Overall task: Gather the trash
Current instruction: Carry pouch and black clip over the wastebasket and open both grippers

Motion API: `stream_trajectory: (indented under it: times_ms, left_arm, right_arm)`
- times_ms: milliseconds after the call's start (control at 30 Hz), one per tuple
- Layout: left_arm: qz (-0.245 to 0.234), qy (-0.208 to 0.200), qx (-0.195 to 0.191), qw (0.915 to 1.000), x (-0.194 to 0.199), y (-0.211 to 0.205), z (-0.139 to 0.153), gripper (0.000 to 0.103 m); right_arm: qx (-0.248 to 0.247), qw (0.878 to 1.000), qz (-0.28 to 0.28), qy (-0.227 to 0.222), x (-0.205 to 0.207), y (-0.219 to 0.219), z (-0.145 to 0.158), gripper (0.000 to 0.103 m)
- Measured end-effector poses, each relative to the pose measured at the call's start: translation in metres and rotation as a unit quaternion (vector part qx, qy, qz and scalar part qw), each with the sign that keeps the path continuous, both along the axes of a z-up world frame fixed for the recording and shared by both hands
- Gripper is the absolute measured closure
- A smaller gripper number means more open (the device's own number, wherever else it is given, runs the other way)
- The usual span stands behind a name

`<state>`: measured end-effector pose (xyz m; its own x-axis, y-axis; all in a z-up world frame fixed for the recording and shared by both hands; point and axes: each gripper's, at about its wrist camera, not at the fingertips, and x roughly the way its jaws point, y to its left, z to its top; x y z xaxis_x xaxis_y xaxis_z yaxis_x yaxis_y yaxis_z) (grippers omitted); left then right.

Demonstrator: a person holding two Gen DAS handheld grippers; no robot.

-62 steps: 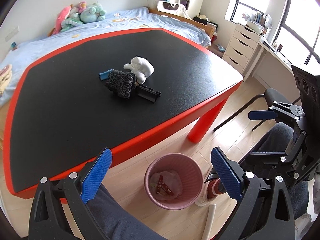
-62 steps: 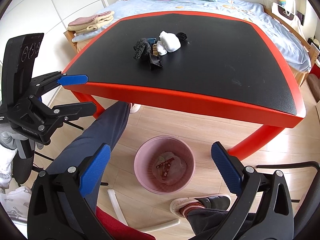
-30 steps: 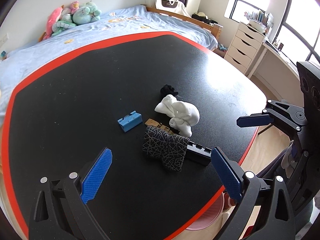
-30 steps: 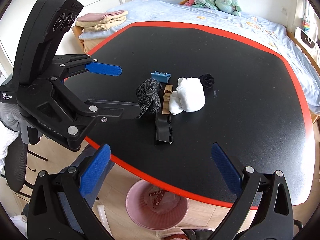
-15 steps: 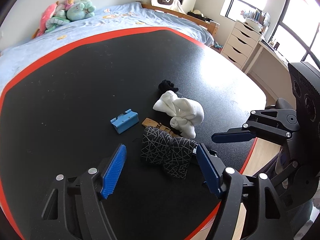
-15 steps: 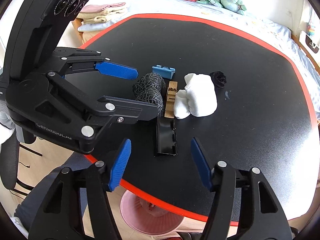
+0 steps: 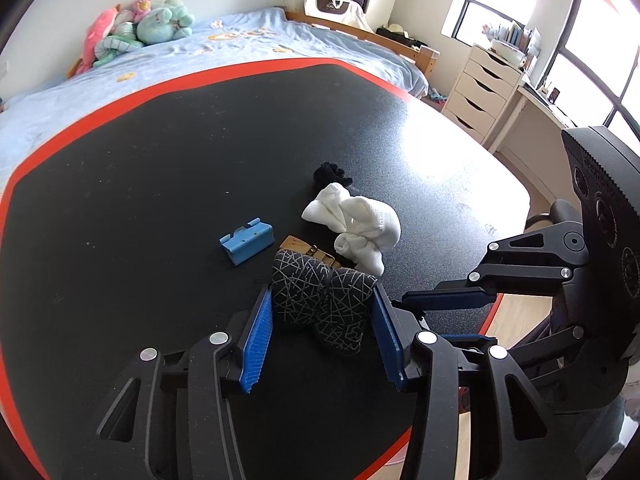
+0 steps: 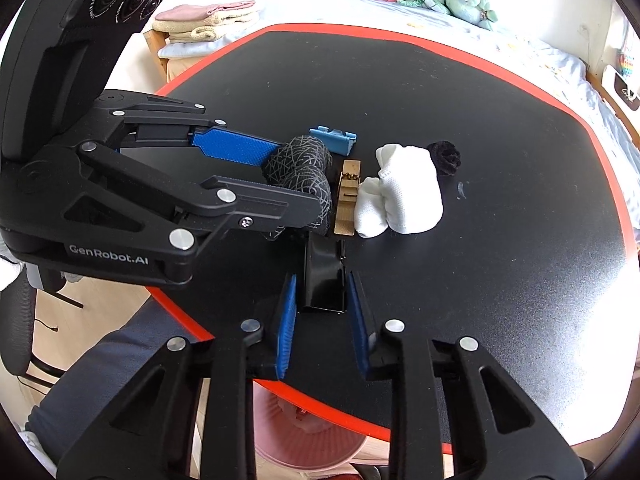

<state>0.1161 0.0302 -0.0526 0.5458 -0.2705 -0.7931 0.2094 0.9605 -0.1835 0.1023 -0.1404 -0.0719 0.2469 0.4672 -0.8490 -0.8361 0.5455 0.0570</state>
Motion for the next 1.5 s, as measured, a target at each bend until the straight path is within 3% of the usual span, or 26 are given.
stream_trajectory:
  times_ms: [767,1000,1500]
  left_arm:
    - [0.017,-0.042,0.009,0.9989,-0.057,-0.024,0.044,0.057]
    - [0.012,-0.048,0.014,0.9987,-0.082,-0.040,0.042,0.057]
    - [-0.003,-0.019,-0.001,0.9998,-0.120,-0.073,0.016,0.057]
  right_arm:
    - [0.053,0.998,-0.044,-0.016,-0.033,-0.060,0.049,0.078]
    - [0.055,0.997,-0.054,-0.021,-0.054,-0.086,0.052,0.078]
    - [0.037,0.997,-0.065,0.004,-0.101,-0.122,0.025,0.078]
